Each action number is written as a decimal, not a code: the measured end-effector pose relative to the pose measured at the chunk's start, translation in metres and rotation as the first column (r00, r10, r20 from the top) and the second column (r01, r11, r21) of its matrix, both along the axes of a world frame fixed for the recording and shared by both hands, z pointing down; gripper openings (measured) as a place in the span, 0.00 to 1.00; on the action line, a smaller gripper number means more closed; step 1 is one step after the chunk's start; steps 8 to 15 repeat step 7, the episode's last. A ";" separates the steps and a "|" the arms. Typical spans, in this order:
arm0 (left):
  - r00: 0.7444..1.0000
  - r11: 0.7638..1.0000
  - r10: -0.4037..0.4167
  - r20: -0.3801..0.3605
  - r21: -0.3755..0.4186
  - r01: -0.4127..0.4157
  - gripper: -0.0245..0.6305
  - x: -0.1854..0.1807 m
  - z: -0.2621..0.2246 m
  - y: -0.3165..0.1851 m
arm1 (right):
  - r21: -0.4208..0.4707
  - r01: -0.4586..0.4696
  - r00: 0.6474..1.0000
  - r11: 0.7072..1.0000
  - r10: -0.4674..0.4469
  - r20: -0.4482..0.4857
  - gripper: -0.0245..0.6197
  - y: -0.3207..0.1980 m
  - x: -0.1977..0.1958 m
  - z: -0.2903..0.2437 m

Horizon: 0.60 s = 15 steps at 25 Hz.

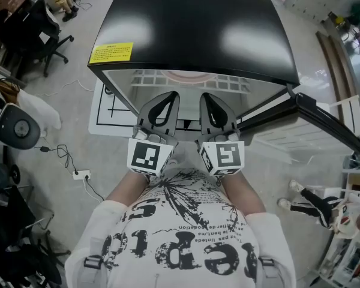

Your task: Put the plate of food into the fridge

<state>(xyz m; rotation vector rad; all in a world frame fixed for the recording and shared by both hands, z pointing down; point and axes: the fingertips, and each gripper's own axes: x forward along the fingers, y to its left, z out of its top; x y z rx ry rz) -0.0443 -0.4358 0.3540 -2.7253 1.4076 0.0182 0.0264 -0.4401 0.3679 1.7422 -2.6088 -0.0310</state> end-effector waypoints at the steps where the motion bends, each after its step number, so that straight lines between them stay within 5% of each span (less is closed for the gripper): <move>1: 1.000 1.000 -0.001 0.000 0.001 0.001 0.05 0.001 0.000 0.000 | -0.001 -0.002 1.000 1.000 0.002 0.001 0.04 0.000 0.001 0.000; 15: 0.999 1.000 -0.018 -0.030 -0.006 0.017 0.05 -0.001 -0.008 -0.004 | 0.004 -0.004 1.000 1.000 0.004 0.003 0.04 0.000 0.005 -0.005</move>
